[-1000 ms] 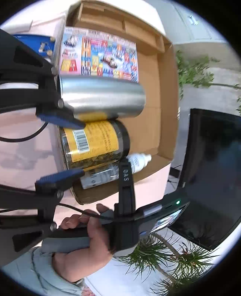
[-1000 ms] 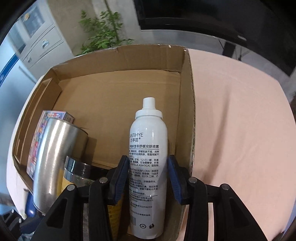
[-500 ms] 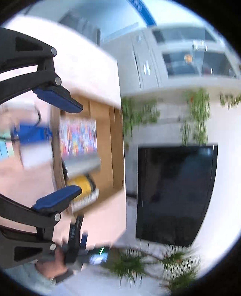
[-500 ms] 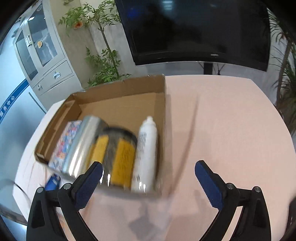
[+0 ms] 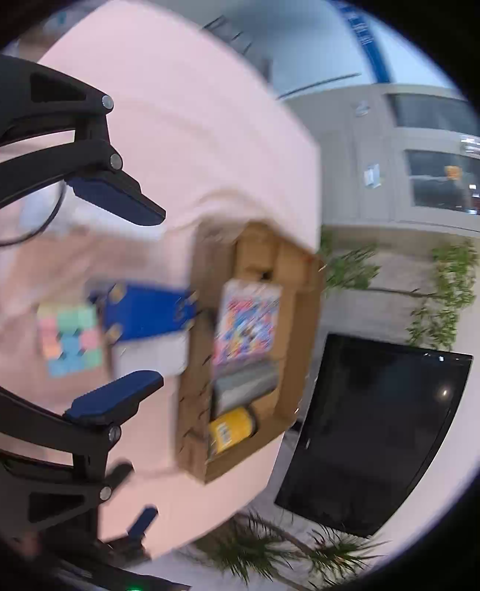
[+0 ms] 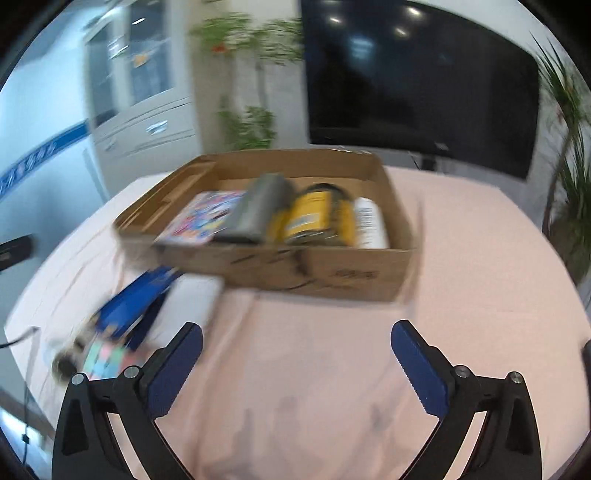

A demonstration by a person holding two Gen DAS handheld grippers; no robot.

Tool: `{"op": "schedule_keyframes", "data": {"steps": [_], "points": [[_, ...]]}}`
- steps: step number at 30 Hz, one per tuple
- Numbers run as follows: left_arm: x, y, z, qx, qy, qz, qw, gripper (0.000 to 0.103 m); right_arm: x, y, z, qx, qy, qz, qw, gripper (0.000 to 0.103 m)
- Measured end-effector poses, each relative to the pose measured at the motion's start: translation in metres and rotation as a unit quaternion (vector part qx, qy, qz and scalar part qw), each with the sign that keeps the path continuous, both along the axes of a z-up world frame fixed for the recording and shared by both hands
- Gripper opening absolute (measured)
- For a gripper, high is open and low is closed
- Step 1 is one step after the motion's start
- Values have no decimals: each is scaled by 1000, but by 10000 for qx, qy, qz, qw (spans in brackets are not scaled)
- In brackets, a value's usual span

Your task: Organize rigid objects

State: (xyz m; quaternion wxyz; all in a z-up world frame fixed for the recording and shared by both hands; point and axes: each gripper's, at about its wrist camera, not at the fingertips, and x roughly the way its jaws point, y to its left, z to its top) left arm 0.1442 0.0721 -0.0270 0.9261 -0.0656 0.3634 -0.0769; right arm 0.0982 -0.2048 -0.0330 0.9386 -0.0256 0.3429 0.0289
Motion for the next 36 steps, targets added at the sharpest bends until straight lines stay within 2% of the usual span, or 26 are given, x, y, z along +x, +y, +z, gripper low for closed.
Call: {"op": "schedule_keyframes", "data": {"steps": [1, 2, 3, 4, 5, 6, 8, 10, 11, 12, 13, 14, 19, 27, 31, 34, 35, 36], "points": [[-3, -3, -6, -93, -9, -43, 9999, 79, -8, 12, -1, -25, -52, 59, 10000, 102], [-8, -6, -10, -126, -83, -119, 9998, 74, -11, 19, -1, -52, -85, 75, 9999, 102], [-13, -9, -13, -104, -142, -198, 9996, 51, -16, 27, -2, -115, -117, 76, 9998, 102], [-17, -13, -16, 4, -129, -284, 9995, 35, -22, 35, -4, -217, -155, 70, 9996, 102], [-18, -17, -18, 65, -98, -319, 9994, 11, -33, 36, -2, -304, -197, 35, 9993, 100], [-20, -19, -20, 74, -80, -335, 9994, 7, -38, 41, -3, -351, -226, 1, 9991, 98], [-26, -19, -17, 45, -187, -416, 9989, 7, -46, 42, -2, -311, -215, -94, 9992, 81], [-32, -21, -13, 97, -304, -536, 9981, 9, -48, 40, 1, -295, -189, -48, 9994, 79], [-31, -22, -14, 99, -272, -593, 9978, 28, -43, 35, 2, -287, -167, 36, 9994, 81], [-30, -22, -15, 73, -204, -587, 9980, 65, -43, 36, 3, -295, -154, 99, 9994, 84], [-28, -20, -16, 12, -161, -527, 9985, 82, -43, 37, 3, -319, -177, 126, 9993, 98], [-28, -15, -17, -126, -175, -404, 9990, 88, -43, 37, 5, -315, -245, 147, 9991, 103], [-24, -5, -28, -530, 89, -441, 9976, 88, -45, 41, 5, -141, -285, 655, 9973, 103], [-16, -1, -57, -875, 628, -648, 9921, 85, -46, 53, -6, -347, -339, 1328, 9900, 103], [-12, -5, -71, -1042, 938, -802, 9869, 80, -42, 55, -17, -80, -201, 1903, 9815, 102], [-9, -13, -83, -1184, 1216, -1023, 9802, 64, -35, 55, -29, 303, 60, 2343, 9717, 100], [-8, -16, -88, -1142, 1313, -1052, 9791, 58, -32, 57, -33, 355, 171, 2463, 9684, 94], [-7, -18, -91, -1127, 1340, -1071, 9787, 57, -30, 60, -36, 368, 233, 2538, 9663, 91]]}}
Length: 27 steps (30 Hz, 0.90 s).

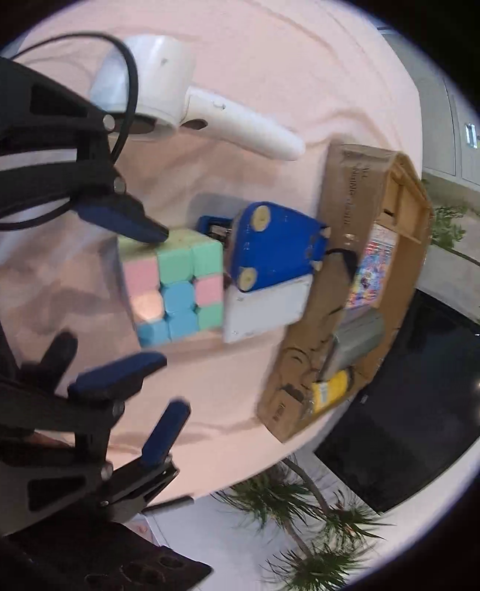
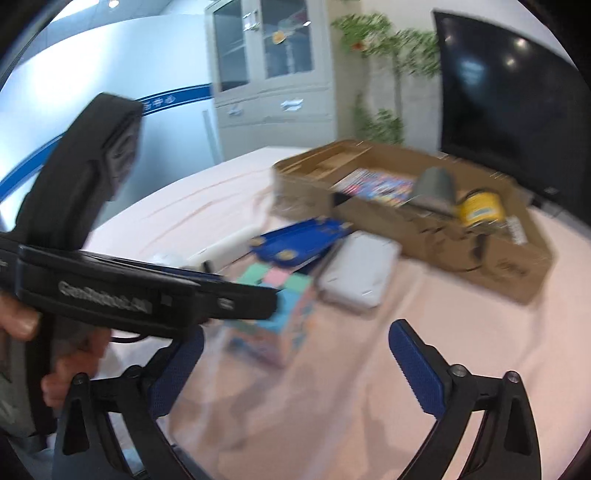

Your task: Organize rigid objects

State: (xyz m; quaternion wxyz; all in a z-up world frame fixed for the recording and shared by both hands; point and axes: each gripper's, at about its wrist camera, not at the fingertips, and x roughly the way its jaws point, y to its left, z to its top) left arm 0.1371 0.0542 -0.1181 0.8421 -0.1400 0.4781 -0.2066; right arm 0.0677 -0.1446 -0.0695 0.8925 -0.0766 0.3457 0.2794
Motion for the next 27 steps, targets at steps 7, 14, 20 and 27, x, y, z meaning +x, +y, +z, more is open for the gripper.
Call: {"op": "schedule_keyframes", "data": {"steps": [7, 14, 20, 27], "points": [[1, 0, -2, -285, 33, 48, 9996, 51, 19, 27, -30, -612, 113, 273, 9977, 54], [-4, -8, 17, 7, -278, 47, 9996, 45, 15, 26, -23, -666, -20, 24, 9978, 40], [-14, -5, 65, 21, -861, 64, 9963, 45, 8, 22, 20, -259, -390, -126, 9988, 39], [12, 0, 119, 12, -1505, 40, 9886, 45, 32, 27, 80, -60, -995, -207, 9948, 40]]}}
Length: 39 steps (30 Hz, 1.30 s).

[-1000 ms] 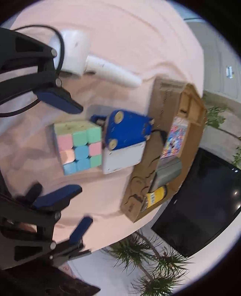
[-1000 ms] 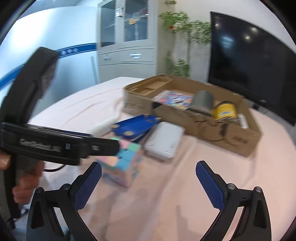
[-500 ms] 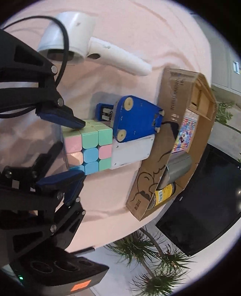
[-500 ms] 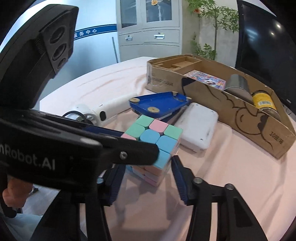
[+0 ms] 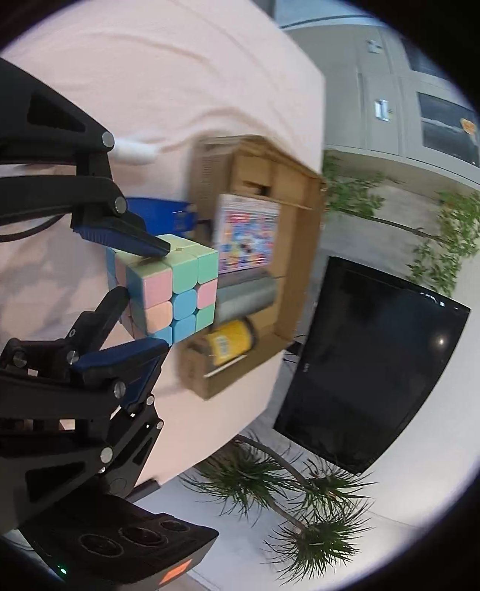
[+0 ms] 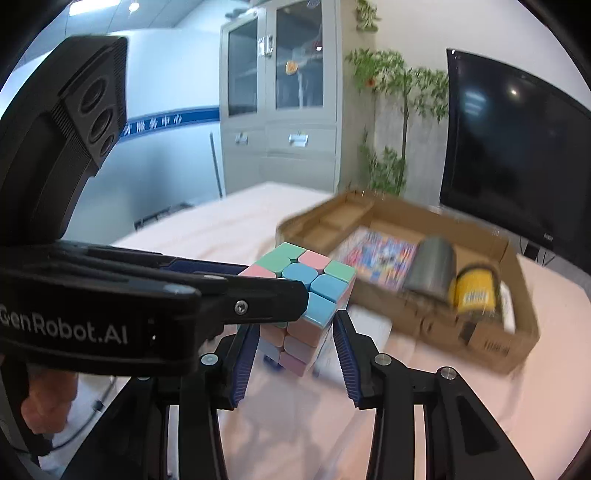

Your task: Organize rigid objects

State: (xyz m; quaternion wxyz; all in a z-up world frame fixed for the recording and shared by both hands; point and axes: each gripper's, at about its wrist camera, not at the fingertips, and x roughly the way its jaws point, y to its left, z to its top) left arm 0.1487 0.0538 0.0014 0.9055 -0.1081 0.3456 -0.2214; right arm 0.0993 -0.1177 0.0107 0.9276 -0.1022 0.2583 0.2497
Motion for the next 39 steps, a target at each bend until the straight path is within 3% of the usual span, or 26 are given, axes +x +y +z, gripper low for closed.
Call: {"op": "schedule_keyframes", "data": {"steps": [3, 8, 12, 17, 20, 25, 29, 31, 33, 35, 39], "points": [[41, 5, 15, -21, -91, -64, 9999, 45, 32, 7, 18, -115, -278, 11, 9995, 40], [106, 8, 19, 170, -33, -164, 9997, 45, 102, 25, 28, -396, -338, -118, 9986, 40], [155, 15, -4, 184, 259, -189, 9993, 45, 159, 29, 15, -229, -13, -136, 9996, 40], [200, 18, -58, 209, 1070, -207, 9938, 44, 212, 39, -38, -427, 549, -263, 9972, 39], [193, 21, -72, 89, 1137, -247, 9932, 45, 222, 42, -62, -445, 901, -411, 9941, 40], [186, 31, -73, -53, 1287, -221, 9914, 45, 223, 45, -63, -181, 1081, -403, 9932, 42], [168, 38, -55, 323, 874, 111, 9956, 45, 212, 38, -61, 110, 1215, -144, 9924, 66], [150, 46, -43, 392, 555, 243, 9974, 52, 188, 25, -54, 265, 1042, -342, 9936, 85], [123, 56, -34, 365, 198, 474, 9980, 85, 163, 2, -46, 606, 1024, -514, 9916, 90], [93, 60, -30, 300, -122, 615, 9976, 86, 141, -20, -47, 766, 1142, -701, 9880, 91], [56, 57, -39, 304, -49, 637, 9975, 86, 115, -33, -78, 269, 1665, -1122, 9793, 89]]}}
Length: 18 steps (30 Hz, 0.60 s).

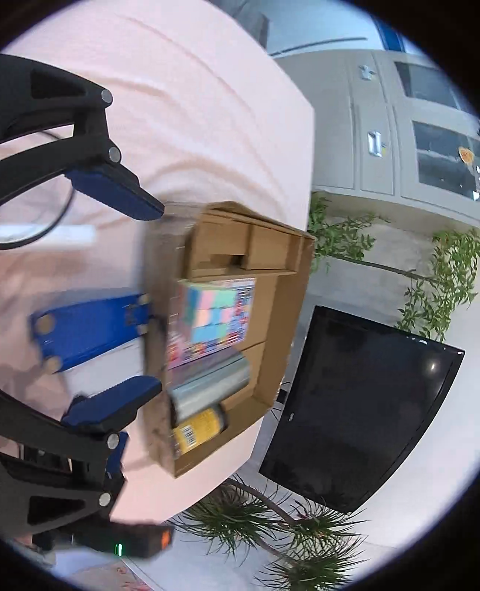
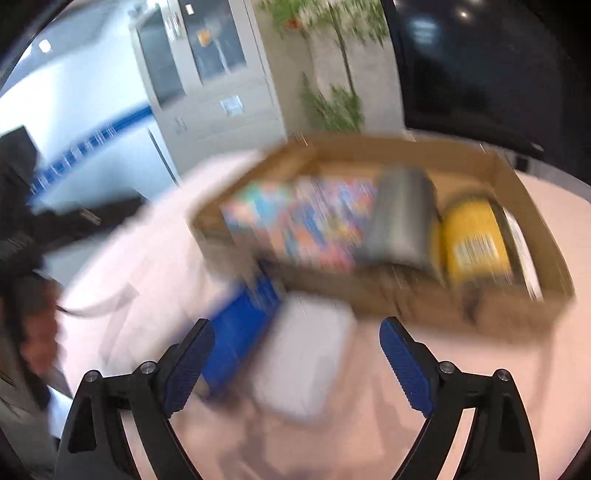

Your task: Organize rigid objects

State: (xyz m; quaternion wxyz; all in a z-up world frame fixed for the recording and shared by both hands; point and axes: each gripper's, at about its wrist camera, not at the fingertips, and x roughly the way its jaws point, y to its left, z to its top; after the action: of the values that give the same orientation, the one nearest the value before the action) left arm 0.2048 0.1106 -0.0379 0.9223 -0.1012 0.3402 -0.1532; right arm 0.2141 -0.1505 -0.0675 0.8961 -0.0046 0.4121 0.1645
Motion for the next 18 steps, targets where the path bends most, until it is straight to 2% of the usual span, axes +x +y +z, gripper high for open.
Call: {"op": "schedule_keyframes", "data": {"steps": [2, 3, 6, 8, 9, 12, 13, 15, 16, 17, 18], "points": [[-11, -5, -8, -168, 205, -21, 9996, 86, 3, -1, -18, 162, 423, -154, 9989, 80], [-16, -9, -13, -227, 282, -56, 9993, 86, 3, 1, -22, 217, 477, -160, 9985, 78], [-30, -19, -19, -262, 399, -62, 9988, 86, 9, 14, -32, 101, 488, -72, 9987, 70], [-40, -23, -20, -299, 422, -35, 9987, 86, 17, 21, -43, 84, 721, -73, 9973, 63], [-44, -25, -20, -289, 450, -3, 9986, 86, 17, 21, -46, 175, 769, -77, 9969, 62], [-57, -30, -20, -226, 430, 28, 9988, 86, 8, 19, -46, 156, 612, 2, 9980, 56], [-61, -33, -20, -198, 454, 32, 9988, 86, 0, 15, -40, 114, 460, 7, 9989, 42], [-66, -36, -22, -217, 486, -21, 9986, 86, -12, 4, -32, -112, 396, 3, 9992, 32], [-69, -40, -23, -263, 501, -82, 9984, 86, -17, -2, -31, -256, 361, -59, 9990, 7], [-69, -43, -23, -301, 510, -125, 9982, 86, -22, -11, -33, -318, 386, -107, 9987, 2], [-70, -46, -25, -351, 519, -175, 9979, 86, -20, -18, -36, -297, 519, -160, 9981, 2]]}}
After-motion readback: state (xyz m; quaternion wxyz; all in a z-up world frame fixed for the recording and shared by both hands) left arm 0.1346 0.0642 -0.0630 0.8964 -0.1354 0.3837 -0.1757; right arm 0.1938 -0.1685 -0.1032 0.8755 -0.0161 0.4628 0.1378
